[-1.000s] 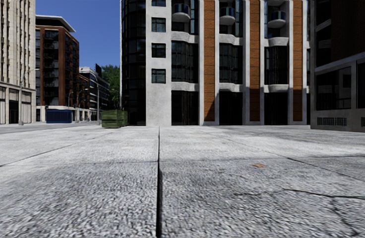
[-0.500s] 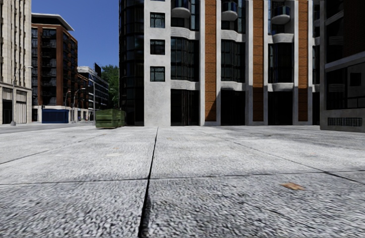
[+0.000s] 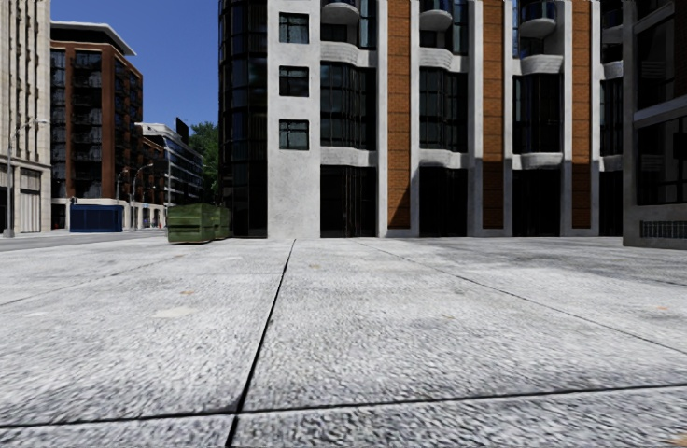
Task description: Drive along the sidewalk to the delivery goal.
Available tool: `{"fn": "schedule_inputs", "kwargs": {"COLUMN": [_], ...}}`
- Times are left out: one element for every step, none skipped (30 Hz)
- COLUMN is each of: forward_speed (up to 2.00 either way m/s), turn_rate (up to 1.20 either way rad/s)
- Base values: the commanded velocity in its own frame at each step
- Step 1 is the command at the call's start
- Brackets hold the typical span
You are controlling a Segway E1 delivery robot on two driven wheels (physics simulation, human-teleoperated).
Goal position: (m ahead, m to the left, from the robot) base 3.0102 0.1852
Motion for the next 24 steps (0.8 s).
{"fn": "schedule_inputs", "kwargs": {"forward_speed": [2.0, 2.0, 2.0, 2.0, 2.0, 2.0, 2.0, 2.0, 2.0, 2.0, 2.0, 2.0, 2.0, 2.0, 2.0, 2.0, 2.0, 2.0, 2.0, 2.0, 2.0, 1.97, 1.92, 1.87], "turn_rate": [0.0, 0.0, 0.0, 0.0, 0.0, 0.0, 0.0, 0.0, 0.0, 0.0, 0.0, 0.0, 0.0, 0.0, 0.0, 0.0, 0.0, 0.0, 0.0, 0.0, 0.0, 0.0, 0.0, 0.0]}}
